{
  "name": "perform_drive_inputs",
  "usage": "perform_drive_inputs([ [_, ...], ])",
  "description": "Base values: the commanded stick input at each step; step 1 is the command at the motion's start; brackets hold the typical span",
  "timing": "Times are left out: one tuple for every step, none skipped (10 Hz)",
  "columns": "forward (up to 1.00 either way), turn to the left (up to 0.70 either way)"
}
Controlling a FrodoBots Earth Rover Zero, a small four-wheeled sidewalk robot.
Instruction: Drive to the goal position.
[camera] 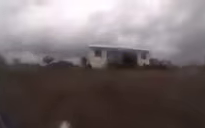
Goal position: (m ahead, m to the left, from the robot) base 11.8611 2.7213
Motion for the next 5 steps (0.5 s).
perform_drive_inputs([
  [0.70,0.00],
  [0.70,0.35],
  [0.70,0.35],
  [0.70,0.35],
  [0.70,0.35],
])
